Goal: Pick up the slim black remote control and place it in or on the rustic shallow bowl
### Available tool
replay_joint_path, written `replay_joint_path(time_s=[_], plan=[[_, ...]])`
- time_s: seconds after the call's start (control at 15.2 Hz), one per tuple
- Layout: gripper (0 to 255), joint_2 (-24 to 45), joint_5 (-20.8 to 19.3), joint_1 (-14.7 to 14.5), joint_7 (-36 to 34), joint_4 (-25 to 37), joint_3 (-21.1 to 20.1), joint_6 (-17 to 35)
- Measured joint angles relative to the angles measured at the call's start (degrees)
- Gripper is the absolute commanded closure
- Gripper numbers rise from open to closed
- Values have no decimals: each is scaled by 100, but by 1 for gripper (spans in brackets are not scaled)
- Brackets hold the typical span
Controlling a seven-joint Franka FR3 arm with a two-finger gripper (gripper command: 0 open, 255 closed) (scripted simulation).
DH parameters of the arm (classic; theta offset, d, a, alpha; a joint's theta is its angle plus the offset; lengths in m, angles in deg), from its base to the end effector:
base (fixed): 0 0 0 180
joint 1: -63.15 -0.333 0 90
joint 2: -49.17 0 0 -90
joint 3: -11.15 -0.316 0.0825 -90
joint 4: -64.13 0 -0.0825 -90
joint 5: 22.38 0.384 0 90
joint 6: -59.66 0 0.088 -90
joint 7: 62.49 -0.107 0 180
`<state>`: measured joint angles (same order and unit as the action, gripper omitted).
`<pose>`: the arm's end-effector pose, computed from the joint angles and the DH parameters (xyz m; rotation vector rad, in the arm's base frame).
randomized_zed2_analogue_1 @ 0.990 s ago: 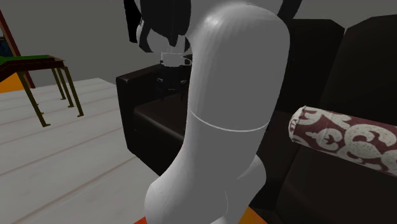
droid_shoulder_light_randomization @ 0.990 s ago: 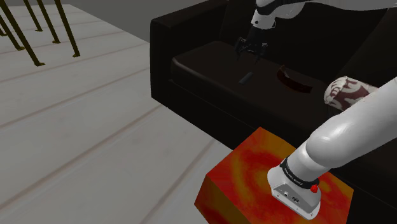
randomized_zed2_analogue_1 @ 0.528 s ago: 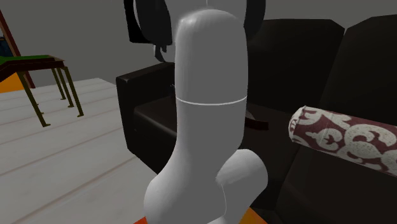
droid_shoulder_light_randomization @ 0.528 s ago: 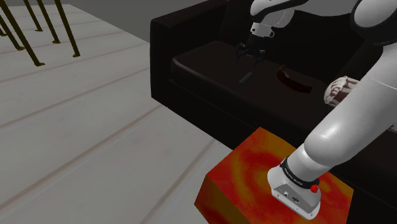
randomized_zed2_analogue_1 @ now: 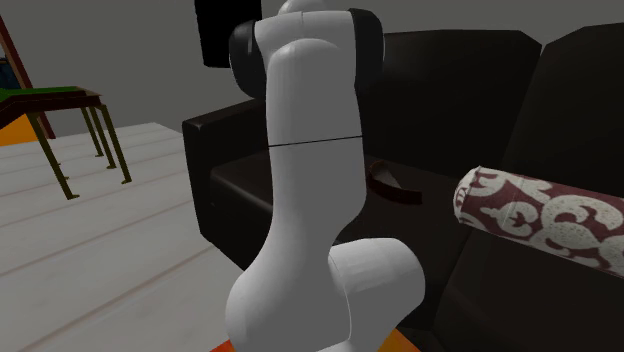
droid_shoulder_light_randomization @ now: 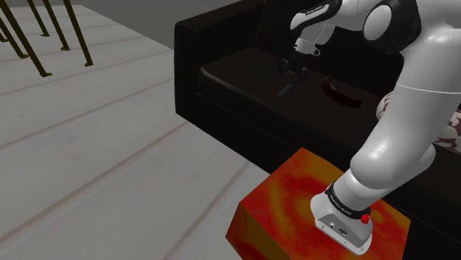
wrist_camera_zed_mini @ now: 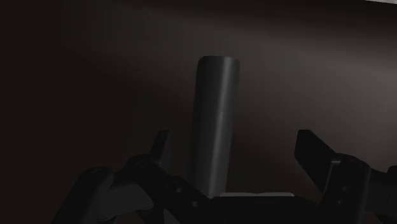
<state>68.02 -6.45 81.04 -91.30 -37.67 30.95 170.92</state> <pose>0.5129 -0.3537 0.3720 -2.4020 1.7715 0.1910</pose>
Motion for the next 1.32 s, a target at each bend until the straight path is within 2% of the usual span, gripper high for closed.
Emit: replay_joint_path(time_s=[0.13, 0.26, 0.73, 1.12, 1.19, 1.32], plan=[[0, 334, 198, 179, -76, 236, 60, -13], [0, 474, 285, 238, -127, 306, 72, 9], [0, 676, 423, 227, -75, 64, 12, 424], [0, 684, 433, 223, -65, 25, 7, 474], [255, 684, 433, 223, -65, 25, 7, 474], [255, 652, 418, 238, -67, 47, 31, 442]])
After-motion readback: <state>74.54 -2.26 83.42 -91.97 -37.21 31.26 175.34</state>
